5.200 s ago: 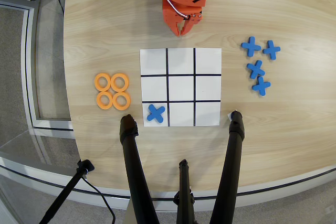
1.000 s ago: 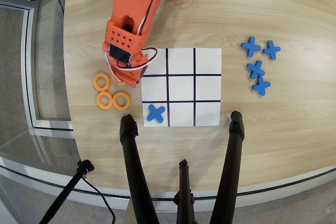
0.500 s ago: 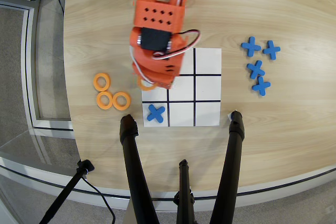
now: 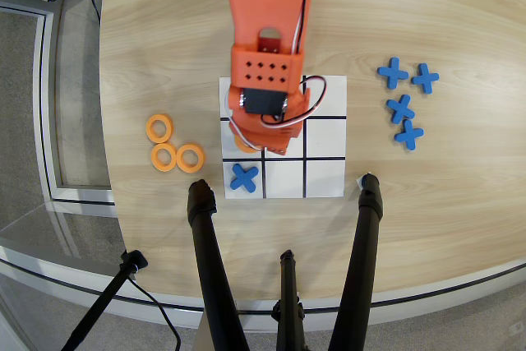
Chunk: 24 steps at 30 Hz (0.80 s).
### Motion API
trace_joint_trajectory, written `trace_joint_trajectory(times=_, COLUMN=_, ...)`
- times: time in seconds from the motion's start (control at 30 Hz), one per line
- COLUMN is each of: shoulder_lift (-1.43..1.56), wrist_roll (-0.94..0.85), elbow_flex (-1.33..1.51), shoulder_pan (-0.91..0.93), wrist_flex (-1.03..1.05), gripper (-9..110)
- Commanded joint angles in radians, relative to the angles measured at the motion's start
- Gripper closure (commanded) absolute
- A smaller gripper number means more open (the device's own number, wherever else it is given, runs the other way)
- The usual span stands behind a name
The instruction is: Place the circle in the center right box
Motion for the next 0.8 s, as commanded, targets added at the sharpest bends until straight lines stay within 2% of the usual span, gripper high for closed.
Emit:
trace_joint_trajectory(times=0.0, shoulder_lift=-0.048, wrist_roll=-0.009, elbow_flex=-0.071, shoulder_pan=0.021, wrist_flex=-0.017, gripper=102)
trace_joint_trajectory(times=0.4, shoulder_lift=-0.103, wrist_roll=-0.032, elbow_flex=-0.089, shoulder_pan=0.048, wrist_flex=-0.025, gripper=101)
trace_joint_trajectory(times=0.77, shoulder_lift=-0.046, wrist_roll=-0.041, elbow_flex=-0.109, shoulder_pan=0.055, wrist_flex=-0.011, gripper=89)
